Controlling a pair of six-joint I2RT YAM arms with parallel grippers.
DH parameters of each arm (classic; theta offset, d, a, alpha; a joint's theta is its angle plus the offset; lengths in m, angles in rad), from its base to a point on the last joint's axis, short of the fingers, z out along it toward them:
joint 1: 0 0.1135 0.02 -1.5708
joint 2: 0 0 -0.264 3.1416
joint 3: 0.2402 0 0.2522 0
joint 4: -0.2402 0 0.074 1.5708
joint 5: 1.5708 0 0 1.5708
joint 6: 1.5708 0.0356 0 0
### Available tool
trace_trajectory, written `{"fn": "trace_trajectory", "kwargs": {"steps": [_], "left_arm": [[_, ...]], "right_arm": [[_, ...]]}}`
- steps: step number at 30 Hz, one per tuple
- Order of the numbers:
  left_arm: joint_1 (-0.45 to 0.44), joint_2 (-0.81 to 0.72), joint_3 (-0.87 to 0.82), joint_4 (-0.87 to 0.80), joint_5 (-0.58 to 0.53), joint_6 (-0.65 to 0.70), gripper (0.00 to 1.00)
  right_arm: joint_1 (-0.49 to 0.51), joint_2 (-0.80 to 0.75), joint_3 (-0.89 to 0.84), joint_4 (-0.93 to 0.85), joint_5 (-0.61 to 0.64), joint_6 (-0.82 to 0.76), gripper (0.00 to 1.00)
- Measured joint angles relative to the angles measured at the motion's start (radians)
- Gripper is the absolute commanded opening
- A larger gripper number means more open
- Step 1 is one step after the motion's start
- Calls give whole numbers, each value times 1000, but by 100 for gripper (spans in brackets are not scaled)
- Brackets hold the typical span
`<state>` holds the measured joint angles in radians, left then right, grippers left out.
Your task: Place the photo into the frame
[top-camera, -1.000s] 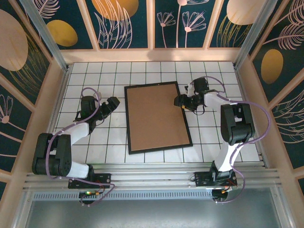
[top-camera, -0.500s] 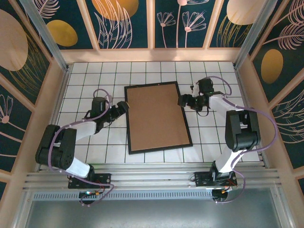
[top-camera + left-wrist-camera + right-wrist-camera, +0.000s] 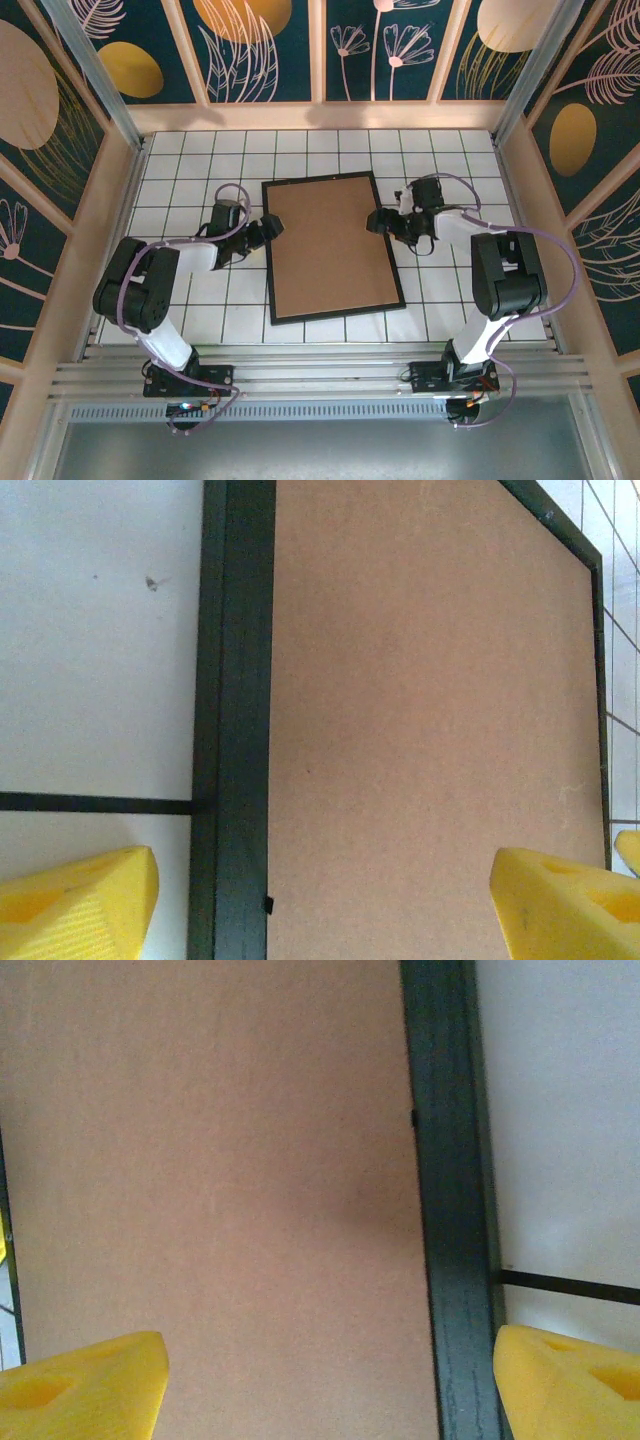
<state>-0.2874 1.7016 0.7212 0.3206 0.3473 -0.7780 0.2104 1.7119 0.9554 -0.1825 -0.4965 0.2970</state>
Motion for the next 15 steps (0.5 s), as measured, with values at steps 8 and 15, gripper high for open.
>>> {"fn": "trace_trajectory", "kwargs": {"steps": [8, 15], "left_arm": [[-1, 41, 71, -68, -53, 46, 79], [-1, 68, 125, -146, -158, 109, 62]], "right_arm": [[34, -2, -39, 74, -71, 26, 84], [72, -47, -60, 69, -79, 23, 83]]}}
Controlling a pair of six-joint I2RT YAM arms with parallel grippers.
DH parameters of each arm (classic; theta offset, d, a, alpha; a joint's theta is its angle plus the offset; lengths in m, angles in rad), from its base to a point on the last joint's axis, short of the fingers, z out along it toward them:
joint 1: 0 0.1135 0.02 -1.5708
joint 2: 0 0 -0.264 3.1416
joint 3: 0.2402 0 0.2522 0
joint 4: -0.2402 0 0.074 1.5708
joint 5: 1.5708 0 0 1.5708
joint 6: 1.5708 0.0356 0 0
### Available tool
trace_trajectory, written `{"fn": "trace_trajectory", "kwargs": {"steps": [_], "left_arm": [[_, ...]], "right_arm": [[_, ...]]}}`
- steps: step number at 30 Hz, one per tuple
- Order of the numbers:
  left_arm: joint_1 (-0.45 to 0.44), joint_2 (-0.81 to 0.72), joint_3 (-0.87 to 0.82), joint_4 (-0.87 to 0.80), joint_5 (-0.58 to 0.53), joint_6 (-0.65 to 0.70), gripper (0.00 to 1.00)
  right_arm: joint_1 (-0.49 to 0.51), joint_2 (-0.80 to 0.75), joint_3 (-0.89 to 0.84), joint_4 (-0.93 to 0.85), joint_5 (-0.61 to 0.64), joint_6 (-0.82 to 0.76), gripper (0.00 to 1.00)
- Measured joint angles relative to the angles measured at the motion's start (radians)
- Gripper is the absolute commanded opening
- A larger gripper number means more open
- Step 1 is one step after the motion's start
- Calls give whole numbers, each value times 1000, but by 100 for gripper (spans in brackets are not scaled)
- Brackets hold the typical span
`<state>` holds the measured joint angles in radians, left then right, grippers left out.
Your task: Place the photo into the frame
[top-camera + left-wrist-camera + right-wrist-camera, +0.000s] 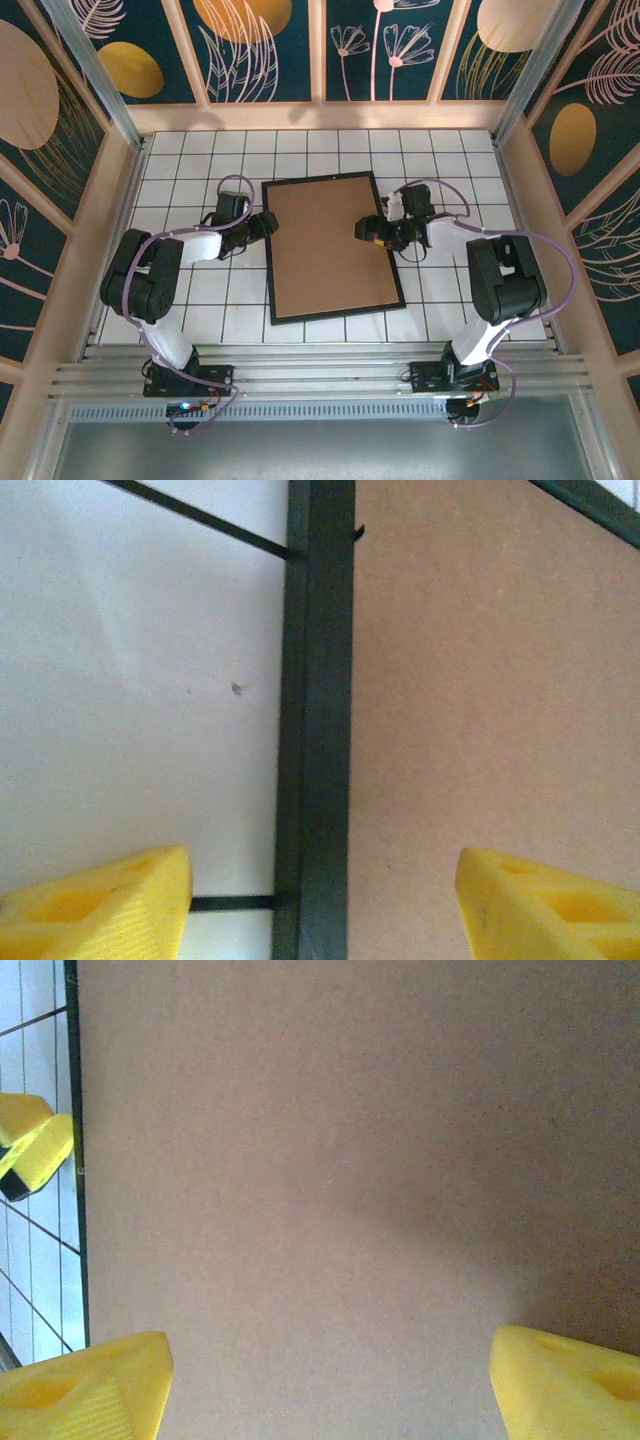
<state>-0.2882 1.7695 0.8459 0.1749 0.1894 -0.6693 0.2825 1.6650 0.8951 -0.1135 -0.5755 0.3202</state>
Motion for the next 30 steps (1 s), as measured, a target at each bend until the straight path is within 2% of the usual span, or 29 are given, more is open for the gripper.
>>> {"fn": "trace_trajectory", "kwargs": {"steps": [4, 8, 24, 30], "left_arm": [[0, 23, 16, -17, -25, 28, 51], [0, 32, 26, -27, -36, 46, 45], [1, 77, 79, -47, -27, 87, 38], [1, 91, 95, -52, -15, 102, 31]], "right_arm": [[0, -83, -3, -11, 17, -5, 83], [0, -114, -3, -10, 25, -7, 82], [0, -110, -8, -33, 40, -8, 80], [0, -101, -8, -49, 52, -8, 79]]}}
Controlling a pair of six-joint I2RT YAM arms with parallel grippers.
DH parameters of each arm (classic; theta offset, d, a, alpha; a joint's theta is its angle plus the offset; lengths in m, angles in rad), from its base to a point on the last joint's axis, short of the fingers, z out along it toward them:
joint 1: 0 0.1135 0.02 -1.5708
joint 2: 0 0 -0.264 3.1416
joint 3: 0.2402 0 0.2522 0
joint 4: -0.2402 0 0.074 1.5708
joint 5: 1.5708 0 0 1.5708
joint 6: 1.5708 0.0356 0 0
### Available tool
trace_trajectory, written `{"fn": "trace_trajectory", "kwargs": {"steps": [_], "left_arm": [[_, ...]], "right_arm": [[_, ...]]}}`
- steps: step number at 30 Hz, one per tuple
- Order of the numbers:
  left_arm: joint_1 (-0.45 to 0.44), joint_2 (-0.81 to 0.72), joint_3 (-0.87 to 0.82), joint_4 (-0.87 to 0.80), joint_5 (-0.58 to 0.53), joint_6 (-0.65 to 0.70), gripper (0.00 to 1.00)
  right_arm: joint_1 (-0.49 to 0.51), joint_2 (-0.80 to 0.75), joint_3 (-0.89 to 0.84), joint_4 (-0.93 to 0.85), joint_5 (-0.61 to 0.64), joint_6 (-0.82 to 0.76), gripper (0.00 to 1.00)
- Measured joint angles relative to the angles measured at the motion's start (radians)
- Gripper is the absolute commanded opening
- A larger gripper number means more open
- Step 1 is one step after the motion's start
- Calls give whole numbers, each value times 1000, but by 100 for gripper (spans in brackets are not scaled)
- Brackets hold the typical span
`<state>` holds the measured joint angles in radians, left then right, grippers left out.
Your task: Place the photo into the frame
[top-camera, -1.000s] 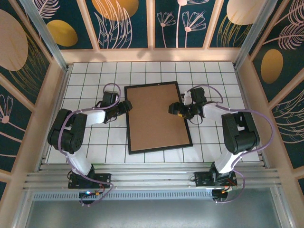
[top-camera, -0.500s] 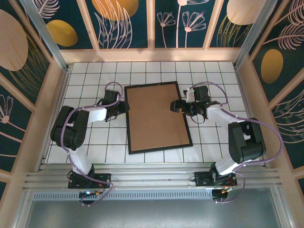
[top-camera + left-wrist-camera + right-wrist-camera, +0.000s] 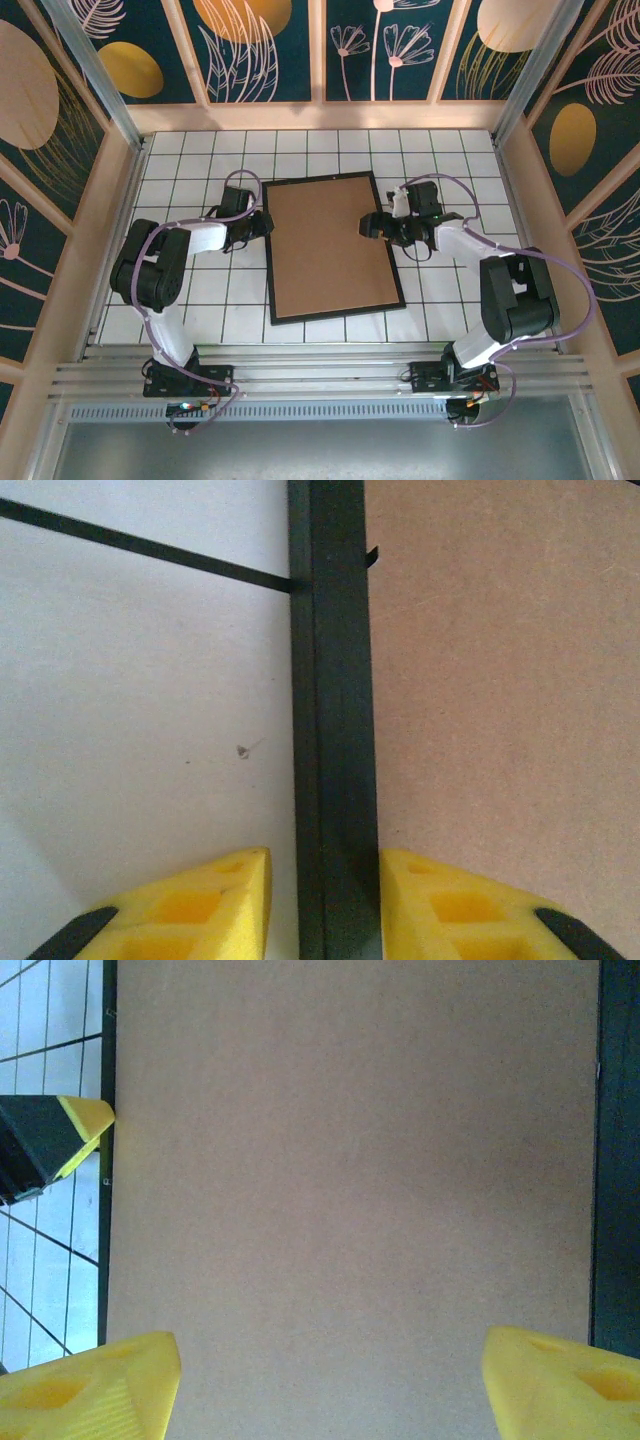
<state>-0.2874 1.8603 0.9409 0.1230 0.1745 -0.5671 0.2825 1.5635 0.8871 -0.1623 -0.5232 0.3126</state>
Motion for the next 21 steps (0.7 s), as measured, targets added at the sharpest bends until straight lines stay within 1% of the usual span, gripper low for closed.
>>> {"fn": "trace_trajectory", "kwargs": {"steps": [4, 7, 10, 17, 19, 21], "left_arm": [[-1, 3, 6, -1, -2, 6, 28], [-1, 4, 13, -8, -4, 20, 25], [0, 8, 28, -28, -8, 39, 24], [16, 41, 81, -50, -22, 70, 25], [18, 48, 95, -61, -25, 76, 26], [21, 54, 110, -75, -27, 82, 29]], "right_arm": [[1, 8, 0, -23, 19, -12, 78], [25, 8, 0, -56, 68, -47, 77], [98, 7, 0, -95, 142, -105, 77], [335, -51, 0, -133, 319, -327, 78], [379, -69, 0, -141, 360, -390, 79], [402, -82, 1, -150, 395, -437, 79]]}}
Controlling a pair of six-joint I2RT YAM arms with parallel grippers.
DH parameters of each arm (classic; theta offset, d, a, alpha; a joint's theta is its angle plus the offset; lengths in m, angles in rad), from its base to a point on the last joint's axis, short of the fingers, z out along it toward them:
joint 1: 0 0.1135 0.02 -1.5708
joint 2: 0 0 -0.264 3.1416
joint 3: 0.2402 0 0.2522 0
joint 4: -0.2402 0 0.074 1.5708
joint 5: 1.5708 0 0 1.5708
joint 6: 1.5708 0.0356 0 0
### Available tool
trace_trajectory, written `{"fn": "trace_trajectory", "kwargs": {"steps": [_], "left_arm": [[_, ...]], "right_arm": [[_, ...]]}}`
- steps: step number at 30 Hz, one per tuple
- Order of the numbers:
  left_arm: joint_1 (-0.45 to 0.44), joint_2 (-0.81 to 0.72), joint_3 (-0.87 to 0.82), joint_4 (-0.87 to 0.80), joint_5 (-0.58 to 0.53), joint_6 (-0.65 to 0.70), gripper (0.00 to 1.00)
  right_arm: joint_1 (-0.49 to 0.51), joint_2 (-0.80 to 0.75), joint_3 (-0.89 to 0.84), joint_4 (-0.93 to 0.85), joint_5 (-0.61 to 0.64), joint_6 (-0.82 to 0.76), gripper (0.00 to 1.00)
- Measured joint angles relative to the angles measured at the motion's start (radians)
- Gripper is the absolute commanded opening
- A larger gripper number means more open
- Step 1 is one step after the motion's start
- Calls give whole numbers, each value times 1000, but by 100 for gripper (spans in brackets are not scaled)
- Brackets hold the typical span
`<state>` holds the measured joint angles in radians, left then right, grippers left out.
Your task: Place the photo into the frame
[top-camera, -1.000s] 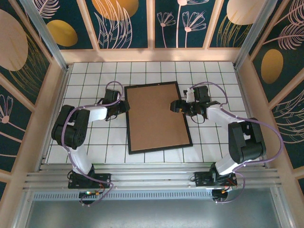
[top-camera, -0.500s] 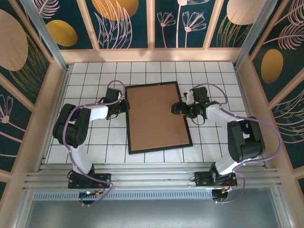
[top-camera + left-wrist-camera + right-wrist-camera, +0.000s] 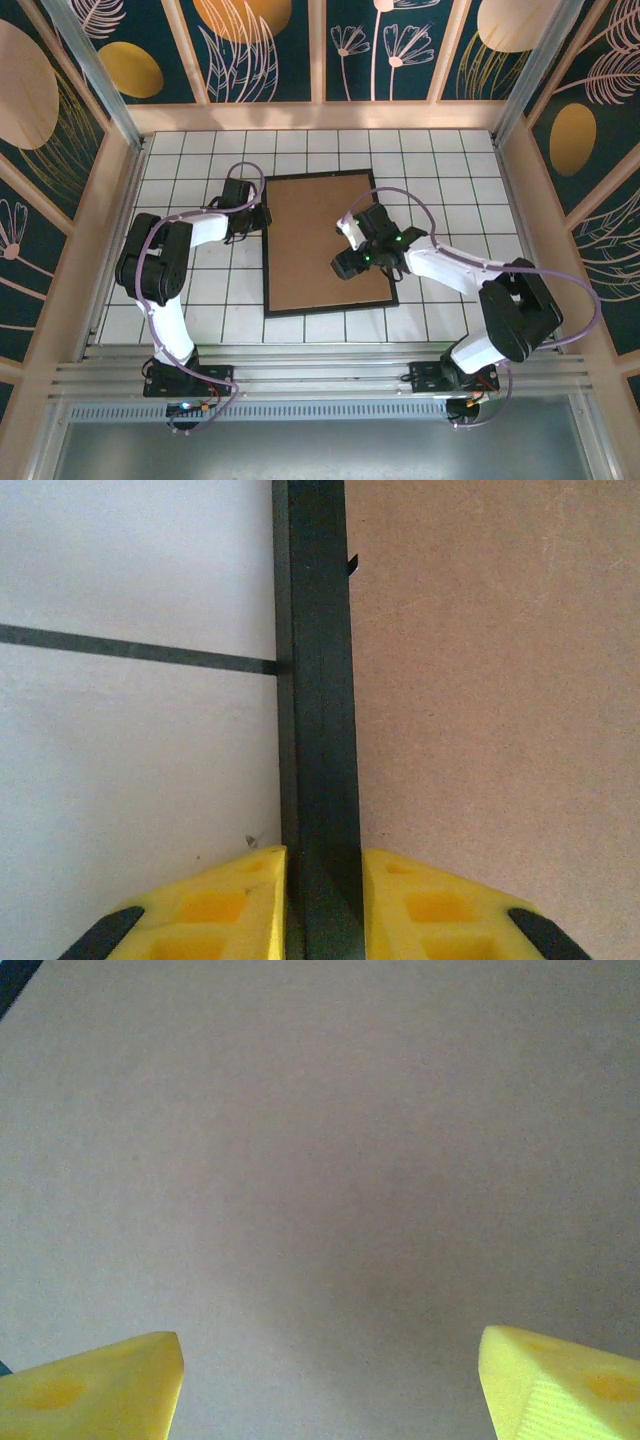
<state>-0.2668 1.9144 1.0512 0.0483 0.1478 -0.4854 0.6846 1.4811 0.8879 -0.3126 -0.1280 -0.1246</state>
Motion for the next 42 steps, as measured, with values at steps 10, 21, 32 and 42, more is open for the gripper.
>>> {"fn": "trace_trajectory", "kwargs": {"steps": [10, 21, 32, 42], "left_arm": [[23, -50, 10, -26, 55, -26, 66], [23, -289, -204, 94, 169, -123, 77], [23, -290, -243, 124, 201, -152, 77], [23, -290, -242, 135, 212, -167, 77]], "right_arm": [[10, -82, -9, -45, 96, -17, 84], [18, -198, -135, -135, 222, 422, 90], [153, -370, -281, -265, 233, 757, 86], [153, -338, -296, -306, 251, 840, 73]]}}
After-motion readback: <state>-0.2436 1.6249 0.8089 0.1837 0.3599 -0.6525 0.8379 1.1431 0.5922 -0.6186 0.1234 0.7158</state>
